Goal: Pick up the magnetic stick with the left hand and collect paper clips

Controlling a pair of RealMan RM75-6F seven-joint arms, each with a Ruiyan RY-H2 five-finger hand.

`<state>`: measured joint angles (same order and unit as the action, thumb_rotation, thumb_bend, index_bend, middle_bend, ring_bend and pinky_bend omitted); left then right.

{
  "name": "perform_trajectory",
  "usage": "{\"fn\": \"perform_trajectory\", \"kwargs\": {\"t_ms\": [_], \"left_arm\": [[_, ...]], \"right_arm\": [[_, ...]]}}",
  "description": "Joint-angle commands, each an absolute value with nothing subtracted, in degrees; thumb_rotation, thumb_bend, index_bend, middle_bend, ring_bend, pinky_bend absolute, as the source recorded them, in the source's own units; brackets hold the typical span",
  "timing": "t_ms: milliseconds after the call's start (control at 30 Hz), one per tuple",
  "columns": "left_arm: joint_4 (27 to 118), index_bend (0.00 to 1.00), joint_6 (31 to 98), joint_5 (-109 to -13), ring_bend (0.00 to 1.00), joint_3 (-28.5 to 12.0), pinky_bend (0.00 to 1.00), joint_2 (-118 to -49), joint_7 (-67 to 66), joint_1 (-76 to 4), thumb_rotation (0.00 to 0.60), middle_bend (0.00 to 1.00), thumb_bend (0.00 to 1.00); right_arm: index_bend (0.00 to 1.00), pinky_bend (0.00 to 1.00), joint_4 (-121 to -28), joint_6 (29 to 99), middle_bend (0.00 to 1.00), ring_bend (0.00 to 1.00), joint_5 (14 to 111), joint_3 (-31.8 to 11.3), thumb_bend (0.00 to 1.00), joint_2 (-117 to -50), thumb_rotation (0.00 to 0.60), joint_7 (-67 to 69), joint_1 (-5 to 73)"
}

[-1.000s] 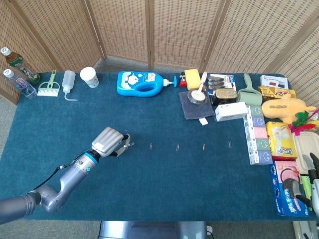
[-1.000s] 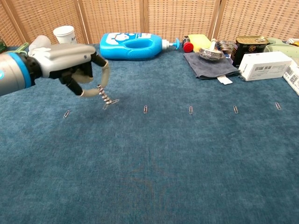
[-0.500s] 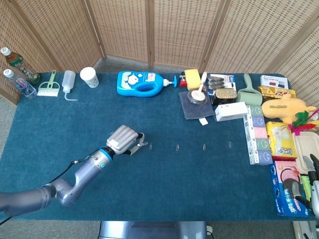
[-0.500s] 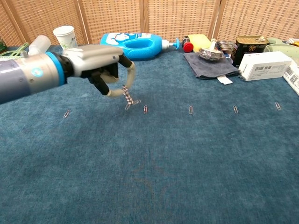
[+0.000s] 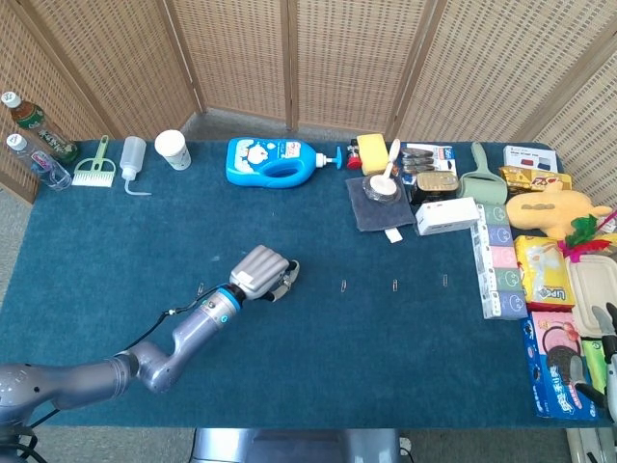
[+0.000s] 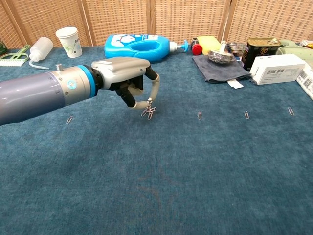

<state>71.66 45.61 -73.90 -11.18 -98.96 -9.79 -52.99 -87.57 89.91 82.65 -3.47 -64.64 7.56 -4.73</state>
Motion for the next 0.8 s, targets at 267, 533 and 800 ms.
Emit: {"fn": "perform_trajectory", "kwargs": {"t_ms": [267, 533, 800], "left_arm": [[72.88, 0.62, 47.6, -74.25, 1.0, -11.26, 1.0, -96.53, -9.62, -52.52, 0.6, 1.0, 0.36], [75.08, 0.62, 49.68, -73.33, 1.0, -11.45, 1.0, -91.64, -9.08, -50.56, 0.6, 1.0, 0.36], [73.45, 0.62, 50.44, -71.82, 1.0, -12.03, 1.0, -88.71, -8.51, -49.57, 0.6, 1.0, 0.36]], "right_arm": [[0.0, 0.07, -87.02, 89.35, 0.02, 0.0, 82.32, -3.77, 0.5, -64.67, 0.6, 8.1, -4.58], [0.0, 0.07, -86.94, 88.44, 0.02, 0.0, 82.35, -4.0, 0.5, -64.84, 0.6, 7.95, -3.94], [0.0, 0.07, -87.08, 87.63, 0.02, 0.0, 82.57, -4.13, 0.5, -65.05, 0.6, 7.32, -3.21]]}}
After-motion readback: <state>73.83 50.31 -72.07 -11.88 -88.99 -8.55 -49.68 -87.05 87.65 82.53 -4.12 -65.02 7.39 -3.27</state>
